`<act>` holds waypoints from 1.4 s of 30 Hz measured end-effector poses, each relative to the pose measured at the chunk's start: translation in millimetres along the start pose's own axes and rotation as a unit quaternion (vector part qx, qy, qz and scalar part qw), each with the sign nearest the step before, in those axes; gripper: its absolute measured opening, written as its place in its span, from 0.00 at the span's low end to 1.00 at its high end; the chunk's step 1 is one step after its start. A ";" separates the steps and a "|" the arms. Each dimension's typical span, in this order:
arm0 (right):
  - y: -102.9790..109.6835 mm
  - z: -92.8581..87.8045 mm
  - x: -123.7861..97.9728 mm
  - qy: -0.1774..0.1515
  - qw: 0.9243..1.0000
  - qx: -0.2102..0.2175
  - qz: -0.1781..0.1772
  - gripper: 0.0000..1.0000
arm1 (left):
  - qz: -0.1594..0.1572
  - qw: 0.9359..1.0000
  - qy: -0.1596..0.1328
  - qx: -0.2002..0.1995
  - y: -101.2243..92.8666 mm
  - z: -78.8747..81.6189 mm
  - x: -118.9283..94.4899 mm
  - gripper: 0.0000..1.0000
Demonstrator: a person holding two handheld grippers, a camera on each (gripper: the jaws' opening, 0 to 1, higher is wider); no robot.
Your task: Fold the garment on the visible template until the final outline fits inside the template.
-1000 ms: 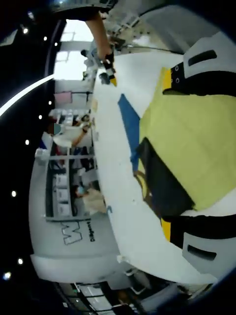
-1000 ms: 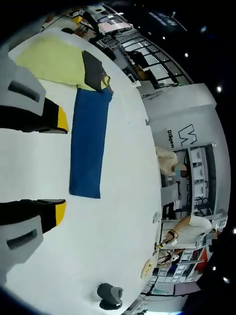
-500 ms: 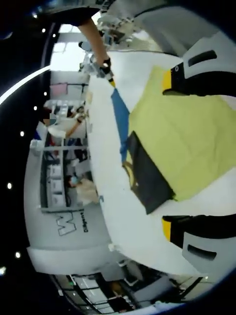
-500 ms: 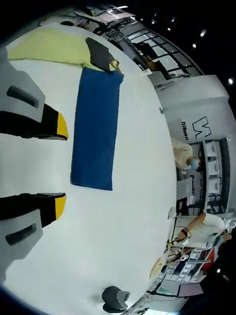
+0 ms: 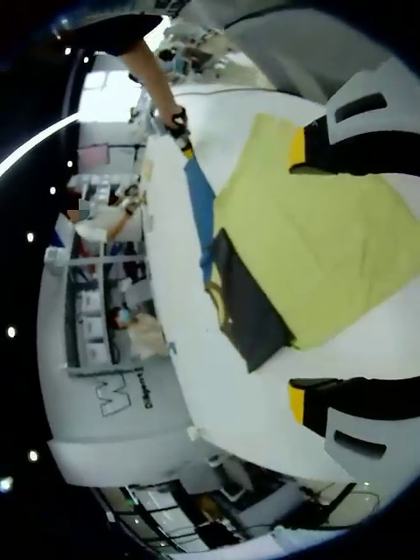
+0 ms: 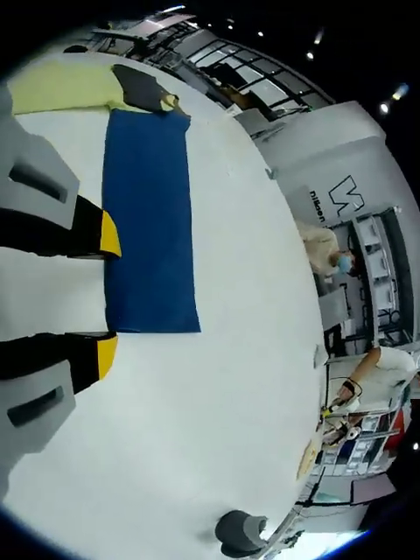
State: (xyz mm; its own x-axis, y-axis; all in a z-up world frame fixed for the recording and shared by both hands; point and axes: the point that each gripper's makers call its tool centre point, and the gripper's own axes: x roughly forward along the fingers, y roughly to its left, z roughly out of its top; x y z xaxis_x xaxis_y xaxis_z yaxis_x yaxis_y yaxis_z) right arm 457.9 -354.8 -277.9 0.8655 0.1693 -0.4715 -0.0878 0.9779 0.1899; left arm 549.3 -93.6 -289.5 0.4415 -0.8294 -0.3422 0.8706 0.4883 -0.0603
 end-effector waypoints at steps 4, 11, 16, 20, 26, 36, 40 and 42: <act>0.1 -0.5 7.8 0.002 1.000 0.002 0.000 0.13 | 0.066 0.997 -0.023 -0.013 10.2 8.3 -67.8 0.90; -20.3 -0.2 36.5 0.024 1.000 0.005 -0.012 0.00 | 0.140 0.990 0.002 -0.005 27.0 -14.1 -141.5 0.88; -58.7 -0.1 59.6 0.046 0.998 0.016 -0.045 0.00 | 0.187 0.982 0.009 -0.028 32.5 -26.1 -195.4 0.89; -80.2 -12.9 86.8 0.098 0.990 -0.059 -0.076 0.00 | 0.228 0.973 0.033 -0.031 27.5 -39.2 -229.4 0.89; -89.6 -25.9 106.2 0.105 0.990 0.041 -0.079 0.00 | 0.244 0.968 0.027 -0.042 24.7 -42.2 -244.3 0.89; -111.5 -24.7 133.8 0.093 0.980 0.110 -0.134 0.00 | 0.260 0.962 0.066 -0.053 20.1 -71.1 -263.9 0.88; -110.2 -24.8 138.2 0.100 0.977 0.123 -0.142 0.00 | 0.266 0.960 0.064 -0.059 20.9 -73.4 -272.1 0.88; -108.3 -24.7 137.9 0.103 0.977 0.120 -0.145 0.00 | 0.268 0.959 0.062 -0.062 21.0 -73.3 -273.3 0.87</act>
State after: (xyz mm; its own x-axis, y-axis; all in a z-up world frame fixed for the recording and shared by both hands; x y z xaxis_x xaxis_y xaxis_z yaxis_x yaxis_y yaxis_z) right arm 574.5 -434.3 -384.8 0.7168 -0.0652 -0.6942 0.2860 0.9355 0.2074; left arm 431.0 163.2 -265.9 0.7834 -0.4145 -0.4630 0.4889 0.8710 0.0474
